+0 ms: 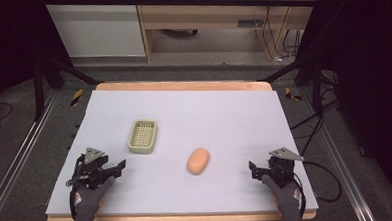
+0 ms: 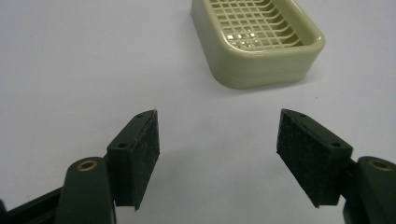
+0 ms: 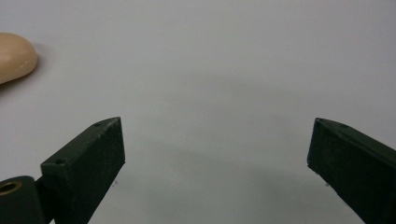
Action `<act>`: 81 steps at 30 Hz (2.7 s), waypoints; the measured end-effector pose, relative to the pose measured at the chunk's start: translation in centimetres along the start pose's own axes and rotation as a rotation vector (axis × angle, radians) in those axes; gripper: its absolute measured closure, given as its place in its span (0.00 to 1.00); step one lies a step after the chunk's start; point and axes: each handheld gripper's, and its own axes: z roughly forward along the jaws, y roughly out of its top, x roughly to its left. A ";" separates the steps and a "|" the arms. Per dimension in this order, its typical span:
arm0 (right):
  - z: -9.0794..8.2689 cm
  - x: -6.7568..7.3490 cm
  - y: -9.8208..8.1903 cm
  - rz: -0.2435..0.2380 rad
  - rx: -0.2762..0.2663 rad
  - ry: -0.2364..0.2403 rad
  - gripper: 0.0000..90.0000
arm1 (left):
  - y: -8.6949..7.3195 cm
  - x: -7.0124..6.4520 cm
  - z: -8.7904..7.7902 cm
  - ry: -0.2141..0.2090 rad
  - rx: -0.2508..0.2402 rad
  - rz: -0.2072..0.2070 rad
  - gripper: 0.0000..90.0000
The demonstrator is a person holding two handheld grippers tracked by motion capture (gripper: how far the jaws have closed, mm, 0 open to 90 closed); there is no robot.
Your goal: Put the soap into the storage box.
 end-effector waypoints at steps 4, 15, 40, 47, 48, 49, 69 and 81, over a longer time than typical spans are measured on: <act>0.0 0.0 0.0 -0.004 -0.001 -0.008 0.04 | 0.2 -0.4 -0.2 -0.006 -0.010 0.008 0.34; 0.2 0.3 0.0 -0.007 0.029 -0.009 0.09 | 0.6 -2.0 -0.5 -0.041 -0.017 0.055 0.38; 0.2 0.3 0.0 0.006 0.029 -0.018 0.10 | 0.9 -4.3 -0.1 -0.080 -0.015 0.108 0.34; 0.2 0.4 0.0 0.006 0.028 -0.018 0.10 | 1.0 -5.1 0.1 -0.105 -0.008 0.129 0.33; 0.2 0.4 0.0 0.006 0.028 -0.018 0.10 | 1.0 -5.3 0.2 -0.108 -0.008 0.131 0.33; 0.2 0.4 0.0 0.006 0.028 -0.019 0.10 | 1.1 -5.5 0.2 -0.110 -0.010 0.136 0.33; 0.2 0.4 0.1 -0.002 0.024 -0.022 0.10 | 1.7 -7.6 0.7 -0.150 -0.008 0.171 0.32; 0.2 0.5 0.1 0.003 0.018 -0.024 0.09 | 2.7 -8.0 0.8 -0.158 -0.005 0.206 0.31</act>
